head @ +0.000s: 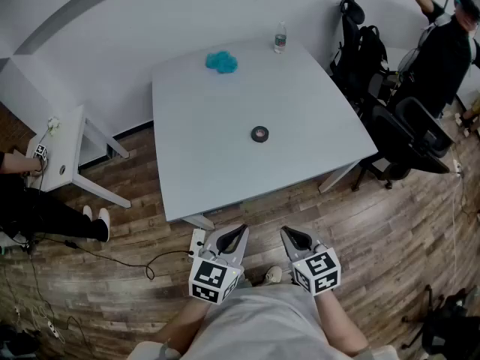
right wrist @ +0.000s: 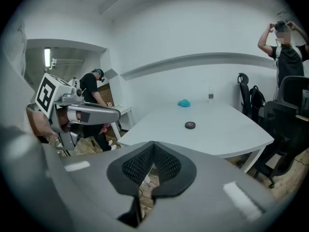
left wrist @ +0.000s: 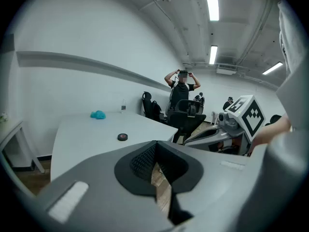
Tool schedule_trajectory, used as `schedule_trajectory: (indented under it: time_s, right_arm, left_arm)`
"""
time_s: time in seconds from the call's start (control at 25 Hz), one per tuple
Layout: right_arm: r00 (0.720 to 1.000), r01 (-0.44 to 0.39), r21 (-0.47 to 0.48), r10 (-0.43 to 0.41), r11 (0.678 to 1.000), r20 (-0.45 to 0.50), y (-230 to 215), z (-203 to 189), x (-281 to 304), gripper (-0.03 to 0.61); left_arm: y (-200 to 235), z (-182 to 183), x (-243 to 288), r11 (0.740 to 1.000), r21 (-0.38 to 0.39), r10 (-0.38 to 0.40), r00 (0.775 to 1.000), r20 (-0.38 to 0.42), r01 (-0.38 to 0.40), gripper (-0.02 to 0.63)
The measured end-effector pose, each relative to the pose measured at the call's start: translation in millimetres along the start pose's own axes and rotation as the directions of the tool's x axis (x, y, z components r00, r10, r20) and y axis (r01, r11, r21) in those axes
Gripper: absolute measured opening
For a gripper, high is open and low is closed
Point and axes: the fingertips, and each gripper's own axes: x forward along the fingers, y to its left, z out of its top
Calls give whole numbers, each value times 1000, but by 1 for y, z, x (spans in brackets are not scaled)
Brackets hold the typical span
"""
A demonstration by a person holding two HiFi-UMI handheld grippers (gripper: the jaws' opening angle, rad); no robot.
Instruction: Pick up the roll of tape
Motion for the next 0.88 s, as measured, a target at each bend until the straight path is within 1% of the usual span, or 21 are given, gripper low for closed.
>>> schedule_trajectory:
  time_s: [0.48,0.68,0.88]
  right_arm:
    - [1000,17,-7,-17,1000,-14,10,-7,2,5]
    - [999,39,27,-40,999,13,19,-1,4,6]
    - [998,61,36,-63,997,30,31,1,10,6]
  left_arm:
    - [6,-5,-13,1000,-5,-4,1000,2,4,20]
    - [13,-9,-24,1000,-6,-15,1000,2,15,20]
    - [22,-15,-35,999,3,-38,999,0,38,20]
